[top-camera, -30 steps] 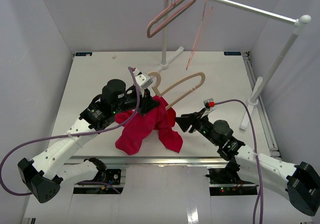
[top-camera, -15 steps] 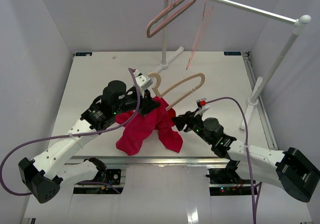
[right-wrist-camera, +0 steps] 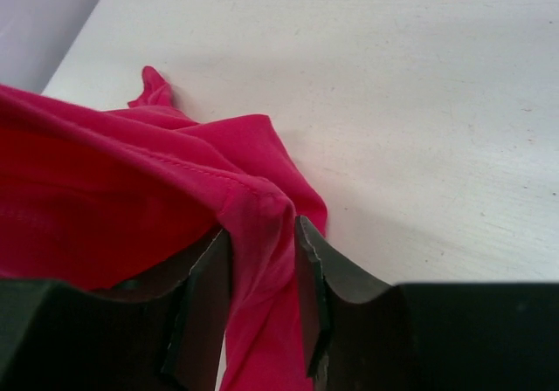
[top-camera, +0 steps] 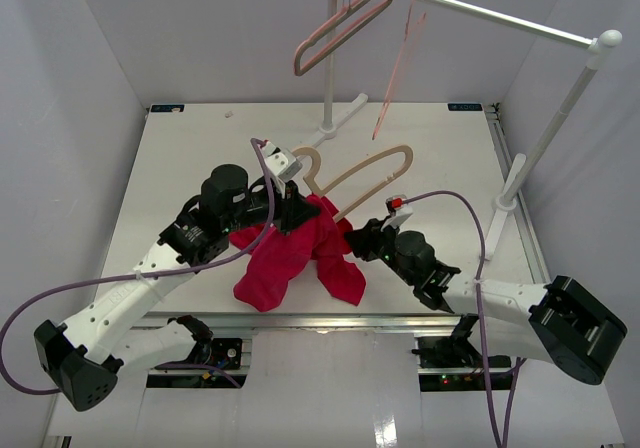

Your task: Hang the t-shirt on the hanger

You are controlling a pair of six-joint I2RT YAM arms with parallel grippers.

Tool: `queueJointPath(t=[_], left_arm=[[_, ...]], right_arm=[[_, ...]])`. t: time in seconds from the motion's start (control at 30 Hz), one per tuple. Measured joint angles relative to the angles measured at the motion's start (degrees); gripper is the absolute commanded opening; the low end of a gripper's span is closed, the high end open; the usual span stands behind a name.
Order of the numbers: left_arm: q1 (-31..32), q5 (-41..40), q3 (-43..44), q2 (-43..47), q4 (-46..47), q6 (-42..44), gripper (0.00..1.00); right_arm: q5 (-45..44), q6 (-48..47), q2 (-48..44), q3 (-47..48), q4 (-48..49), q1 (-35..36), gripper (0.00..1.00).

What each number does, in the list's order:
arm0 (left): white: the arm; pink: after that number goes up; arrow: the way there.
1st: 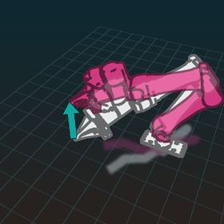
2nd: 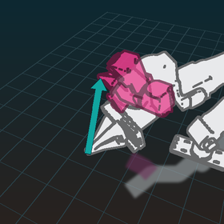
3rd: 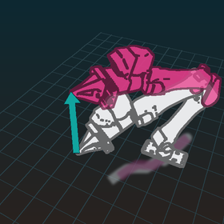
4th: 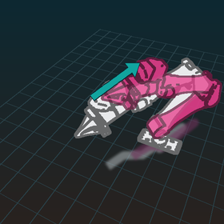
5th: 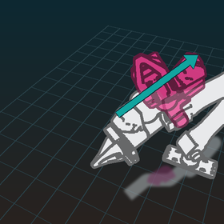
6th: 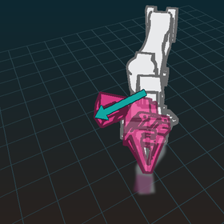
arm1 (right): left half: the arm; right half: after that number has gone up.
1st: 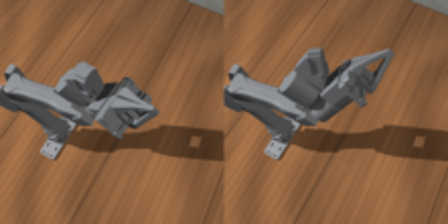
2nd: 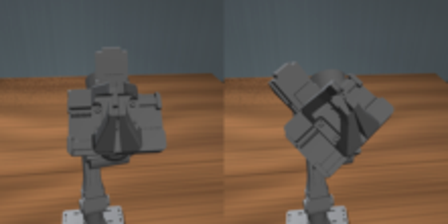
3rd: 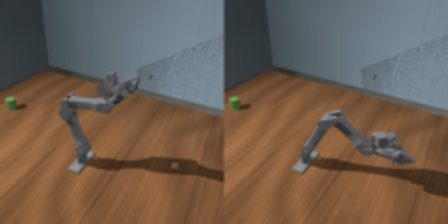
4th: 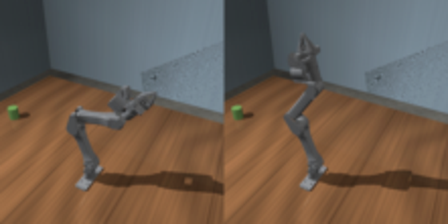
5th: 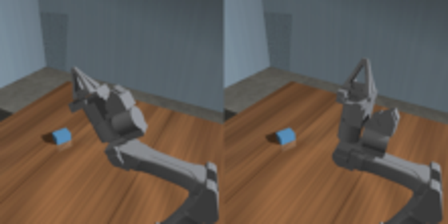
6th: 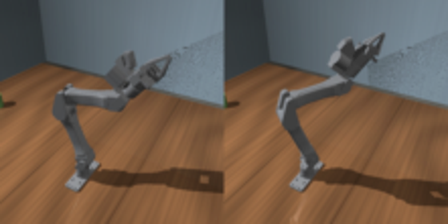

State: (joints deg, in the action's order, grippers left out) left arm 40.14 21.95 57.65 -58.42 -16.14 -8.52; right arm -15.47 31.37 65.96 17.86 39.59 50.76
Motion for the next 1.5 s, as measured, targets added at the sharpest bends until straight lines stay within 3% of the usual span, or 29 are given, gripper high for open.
queueJointPath(t=[0.07,0.2,0.37,0.57,0.8,1.3,1.5], left_arm=[[0.0,0.3,-0.1,0.3,0.2,-0.3,0.00],[0.0,1.0,-0.4,1.0,0.3,-0.7,0.00],[0.0,1.0,-0.5,1.3,-2.7,1.8,0.00],[0.0,1.4,-2.1,3.9,-7.4,6.8,0.00],[0.1,0.1,-3.4,6.0,-10.0,11.6,0.00],[0.2,-5.0,-3.5,2.4,-13.0,17.2,0.00],[0.2,-4.5,-2.8,-0.9,-14.3,17.7,0.00]], right_arm=[[-0.6,-0.1,1.1,0.4,0.0,0.0,0.08],[-2.0,-0.4,1.4,1.4,-0.8,0.0,0.08],[-5.5,-2.2,-4.7,4.6,-9.2,-1.7,0.08],[-5.5,-3.4,-14.0,8.8,-17.8,-10.7,0.08],[-3.1,-4.5,-18.0,10.2,-24.8,-16.9,0.08],[0.0,-13.2,-18.5,20.2,-35.7,-18.5,0.08],[7.1,-18.3,-17.0,27.5,-41.8,-18.6,0.08]])
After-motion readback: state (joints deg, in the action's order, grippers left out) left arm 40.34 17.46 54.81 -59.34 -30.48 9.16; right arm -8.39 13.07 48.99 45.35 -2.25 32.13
